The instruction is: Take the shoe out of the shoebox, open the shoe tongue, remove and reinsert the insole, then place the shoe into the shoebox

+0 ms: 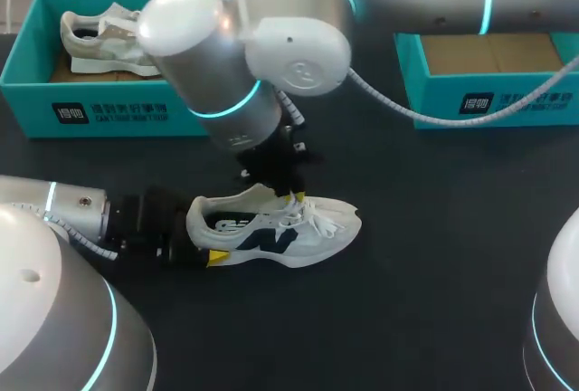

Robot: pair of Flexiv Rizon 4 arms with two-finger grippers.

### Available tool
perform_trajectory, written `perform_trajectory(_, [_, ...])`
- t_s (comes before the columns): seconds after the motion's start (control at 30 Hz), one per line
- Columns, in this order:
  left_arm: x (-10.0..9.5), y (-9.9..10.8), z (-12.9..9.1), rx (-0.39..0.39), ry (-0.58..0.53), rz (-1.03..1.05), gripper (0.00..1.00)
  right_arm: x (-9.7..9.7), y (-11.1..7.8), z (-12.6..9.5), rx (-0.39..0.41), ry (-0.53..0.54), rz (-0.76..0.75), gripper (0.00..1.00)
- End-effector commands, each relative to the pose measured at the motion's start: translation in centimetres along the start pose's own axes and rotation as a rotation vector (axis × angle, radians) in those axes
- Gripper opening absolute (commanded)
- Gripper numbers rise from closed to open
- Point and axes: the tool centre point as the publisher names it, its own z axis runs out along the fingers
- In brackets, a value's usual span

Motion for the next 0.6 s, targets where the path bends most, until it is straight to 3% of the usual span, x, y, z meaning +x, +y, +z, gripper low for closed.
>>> perform_trajectory(0.03, [0.0,0.3,0.3,0.001,-0.001,0.0,0.0,-2.0,-0.1,0.1,-0.034,0.061,0.15,0.0])
perform_trajectory(0.3, [0.0,0.3,0.3,0.001,-0.001,0.0,0.0,-4.3,1.1,0.7,-0.095,0.085,-0.038,0.0])
perform_trajectory(0.6, [0.0,0.3,0.3,0.001,-0.001,0.0,0.0,-2.9,2.1,3.5,-0.132,0.039,-0.274,0.0])
